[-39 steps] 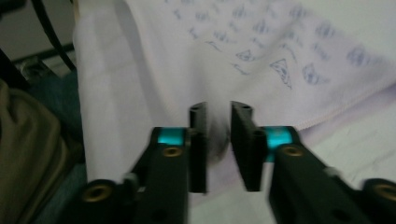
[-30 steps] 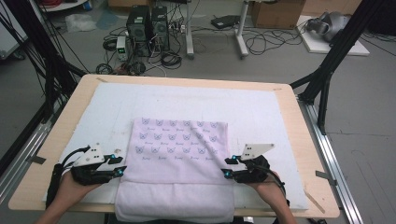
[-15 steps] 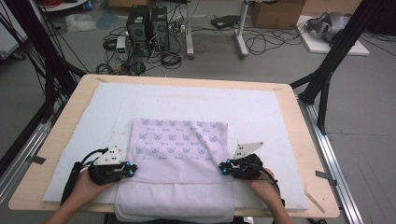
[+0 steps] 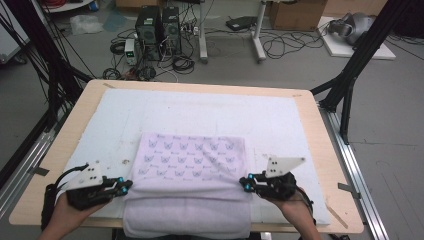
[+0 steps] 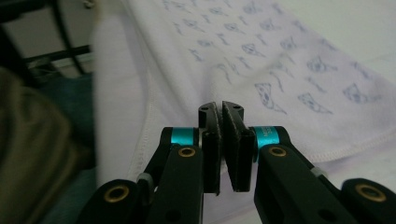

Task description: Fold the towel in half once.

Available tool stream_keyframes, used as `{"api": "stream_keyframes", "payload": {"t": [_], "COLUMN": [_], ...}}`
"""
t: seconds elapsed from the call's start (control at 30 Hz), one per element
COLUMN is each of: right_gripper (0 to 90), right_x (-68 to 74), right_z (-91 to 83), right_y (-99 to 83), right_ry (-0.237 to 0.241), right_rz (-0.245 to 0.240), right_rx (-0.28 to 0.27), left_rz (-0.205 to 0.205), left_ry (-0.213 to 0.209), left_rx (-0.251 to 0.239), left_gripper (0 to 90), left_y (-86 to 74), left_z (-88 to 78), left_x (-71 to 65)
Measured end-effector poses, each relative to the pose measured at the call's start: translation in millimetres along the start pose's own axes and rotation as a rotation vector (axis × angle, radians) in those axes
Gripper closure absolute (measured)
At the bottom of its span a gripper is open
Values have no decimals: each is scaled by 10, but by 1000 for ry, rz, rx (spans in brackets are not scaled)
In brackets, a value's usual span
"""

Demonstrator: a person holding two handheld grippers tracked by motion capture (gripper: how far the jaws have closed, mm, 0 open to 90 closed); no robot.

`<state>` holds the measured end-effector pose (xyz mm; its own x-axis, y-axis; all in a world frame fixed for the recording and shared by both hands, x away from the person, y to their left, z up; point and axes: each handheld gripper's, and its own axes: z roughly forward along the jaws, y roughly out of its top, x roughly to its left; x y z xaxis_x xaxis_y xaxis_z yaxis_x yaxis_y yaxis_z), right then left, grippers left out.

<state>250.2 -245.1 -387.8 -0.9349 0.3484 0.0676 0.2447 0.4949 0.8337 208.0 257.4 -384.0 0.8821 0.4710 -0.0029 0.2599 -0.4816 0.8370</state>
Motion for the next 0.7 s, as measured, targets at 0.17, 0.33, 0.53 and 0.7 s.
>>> {"api": "stream_keyframes", "payload": {"t": [0.17,0.33,0.53,0.7], "right_gripper": [701,594,535,489], "right_x": [173,-88,-569,-915], "right_z": [-111,24,235,378], "right_y": [-76,-89,14,133], "right_ry": [67,9,-97,-163], "right_rz": [26,66,110,125], "right_rx": [7,35,71,109], "left_rz": [12,-20,-38,-105], "left_ry": [6,66,130,177], "left_rx": [9,6,14,29], "left_gripper": [677,593,567,550], "left_y": [-69,-77,29,131], "left_z": [-51,135,421,646], "left_x": [-96,129,522,924]}}
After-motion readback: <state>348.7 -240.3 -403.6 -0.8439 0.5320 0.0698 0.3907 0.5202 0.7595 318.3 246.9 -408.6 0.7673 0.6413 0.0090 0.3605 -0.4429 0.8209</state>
